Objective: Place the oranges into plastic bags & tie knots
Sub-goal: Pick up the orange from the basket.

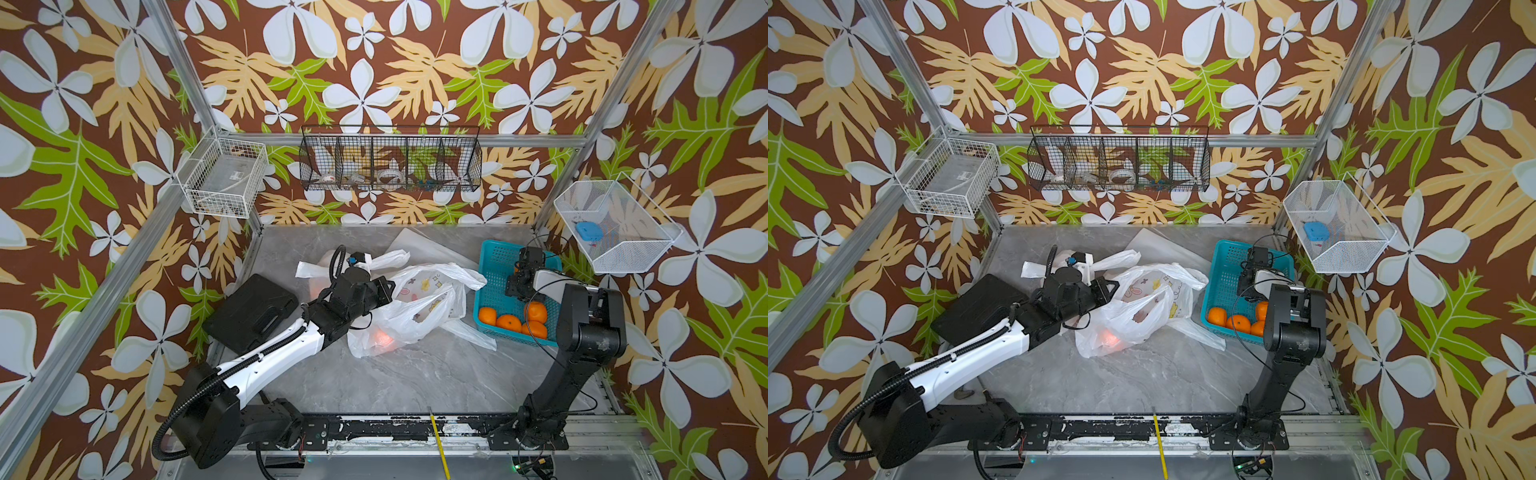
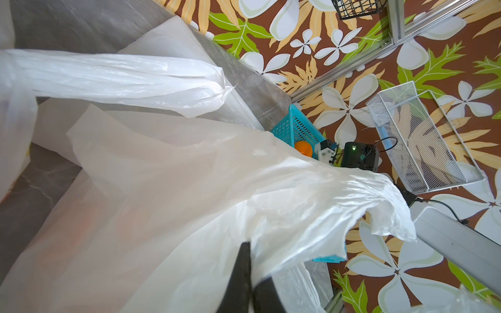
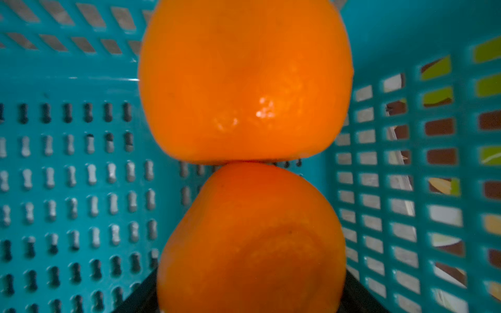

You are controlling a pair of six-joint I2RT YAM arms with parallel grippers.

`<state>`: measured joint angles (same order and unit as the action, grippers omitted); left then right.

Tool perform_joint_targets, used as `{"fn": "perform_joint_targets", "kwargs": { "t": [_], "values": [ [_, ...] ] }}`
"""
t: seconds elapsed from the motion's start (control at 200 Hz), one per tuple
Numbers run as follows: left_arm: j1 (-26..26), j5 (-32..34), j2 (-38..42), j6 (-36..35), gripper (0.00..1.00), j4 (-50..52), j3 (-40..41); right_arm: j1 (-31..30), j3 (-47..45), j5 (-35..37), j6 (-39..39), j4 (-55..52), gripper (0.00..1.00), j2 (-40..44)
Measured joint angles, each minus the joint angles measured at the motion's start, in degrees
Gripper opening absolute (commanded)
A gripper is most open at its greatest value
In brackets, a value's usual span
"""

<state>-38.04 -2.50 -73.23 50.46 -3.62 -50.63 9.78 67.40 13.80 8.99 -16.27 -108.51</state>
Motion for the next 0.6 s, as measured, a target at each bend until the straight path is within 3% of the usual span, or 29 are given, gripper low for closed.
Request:
{"fn": "perform_joint_targets", "kwargs": {
  "t": [0.075, 0.27, 0.405, 0.6],
  "values": [
    [0.0, -0.2, 0.0, 0.0, 0.0, 0.0, 0.0, 0.0, -0.1, -0.4, -0.2, 0.8, 0.55, 0.4],
    [0.0, -0.5, 0.0, -0.3, 0.0, 0.0, 0.0, -0.1, -3.9, -4.0, -0.2, 2.2, 0.53, 8.3],
    [0.0, -0.6, 0.0, -0.9, 0.0, 0.0, 0.0, -2.4, -8.3, -8.7, 0.9, 1.3, 0.53, 18.8],
    [0.0, -0.5, 0.1, -1.2, 0.0, 0.0, -0.1, -8.4, -15.5, -20.9, 3.9, -3.5, 0.53, 37.9]
  ]
}}
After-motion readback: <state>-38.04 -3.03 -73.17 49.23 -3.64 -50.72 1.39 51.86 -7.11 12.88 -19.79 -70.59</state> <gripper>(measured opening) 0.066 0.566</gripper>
